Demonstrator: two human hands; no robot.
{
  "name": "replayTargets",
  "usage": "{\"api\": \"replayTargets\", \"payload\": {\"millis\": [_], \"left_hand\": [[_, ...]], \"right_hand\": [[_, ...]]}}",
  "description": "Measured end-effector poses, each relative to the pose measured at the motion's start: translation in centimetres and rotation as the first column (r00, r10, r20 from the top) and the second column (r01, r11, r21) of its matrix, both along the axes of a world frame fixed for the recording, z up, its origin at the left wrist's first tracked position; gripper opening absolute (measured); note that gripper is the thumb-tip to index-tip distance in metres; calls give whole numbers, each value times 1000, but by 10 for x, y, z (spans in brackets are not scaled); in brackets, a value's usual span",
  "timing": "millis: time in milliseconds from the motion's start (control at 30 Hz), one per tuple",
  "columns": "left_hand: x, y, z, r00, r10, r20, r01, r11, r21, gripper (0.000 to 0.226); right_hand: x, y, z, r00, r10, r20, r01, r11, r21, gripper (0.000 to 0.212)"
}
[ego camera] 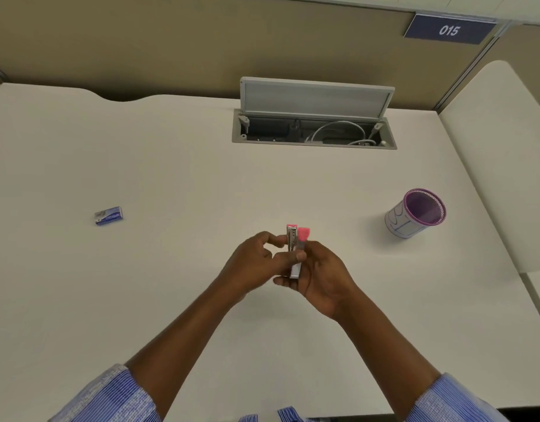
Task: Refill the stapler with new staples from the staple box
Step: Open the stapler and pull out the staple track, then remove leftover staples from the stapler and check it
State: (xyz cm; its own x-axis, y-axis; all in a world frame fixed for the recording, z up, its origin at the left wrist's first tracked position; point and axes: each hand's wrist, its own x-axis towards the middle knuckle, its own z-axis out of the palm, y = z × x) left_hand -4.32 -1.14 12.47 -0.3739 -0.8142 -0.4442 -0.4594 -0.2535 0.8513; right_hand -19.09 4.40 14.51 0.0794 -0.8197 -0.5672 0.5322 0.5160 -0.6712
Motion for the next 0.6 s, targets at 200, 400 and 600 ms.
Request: {"api": "replayTargets", "payload": {"millis": [200,400,600], "left_hand": [[-4,3,-1,998,-47,38,48,999,-15,48],[5,9,-8,998,-66,2,66,993,97,44],[18,8,-4,781,501,-374,-207,771,602,69]], "right_hand": [[4,8,-10,991,56,-120,-62,997,-42,68],[-1,7,-23,916,10,-400,-29,999,-43,61],[-4,0,-46,776,-17,-630,1,1000,-26,55]]}}
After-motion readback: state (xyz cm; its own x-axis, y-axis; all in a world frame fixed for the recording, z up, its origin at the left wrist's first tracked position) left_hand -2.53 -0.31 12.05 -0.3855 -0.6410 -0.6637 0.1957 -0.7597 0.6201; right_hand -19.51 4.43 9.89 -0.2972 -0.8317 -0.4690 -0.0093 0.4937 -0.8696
